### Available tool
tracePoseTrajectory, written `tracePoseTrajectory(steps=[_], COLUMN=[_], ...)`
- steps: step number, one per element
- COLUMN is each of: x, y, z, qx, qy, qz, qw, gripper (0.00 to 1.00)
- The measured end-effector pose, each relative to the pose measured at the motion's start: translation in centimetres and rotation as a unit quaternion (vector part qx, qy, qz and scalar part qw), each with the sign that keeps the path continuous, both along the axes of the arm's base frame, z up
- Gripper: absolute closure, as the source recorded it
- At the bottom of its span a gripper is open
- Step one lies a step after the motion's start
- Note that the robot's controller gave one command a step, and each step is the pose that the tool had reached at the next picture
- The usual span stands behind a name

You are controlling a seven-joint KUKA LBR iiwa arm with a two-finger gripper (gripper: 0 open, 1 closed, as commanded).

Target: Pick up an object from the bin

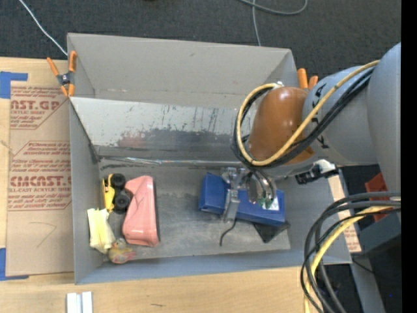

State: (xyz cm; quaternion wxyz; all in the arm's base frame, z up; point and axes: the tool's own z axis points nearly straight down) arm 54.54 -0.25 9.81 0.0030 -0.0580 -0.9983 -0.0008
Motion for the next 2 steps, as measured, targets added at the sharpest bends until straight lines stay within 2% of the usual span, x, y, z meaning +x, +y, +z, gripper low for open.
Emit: tracePoseTrajectory(steps=[2], x=[0.01], y=[0.01], z=[2.09], qx=[0.000], qy=[-0.0001], qz=[0.000], qw=[1.0000], gripper=[1.00])
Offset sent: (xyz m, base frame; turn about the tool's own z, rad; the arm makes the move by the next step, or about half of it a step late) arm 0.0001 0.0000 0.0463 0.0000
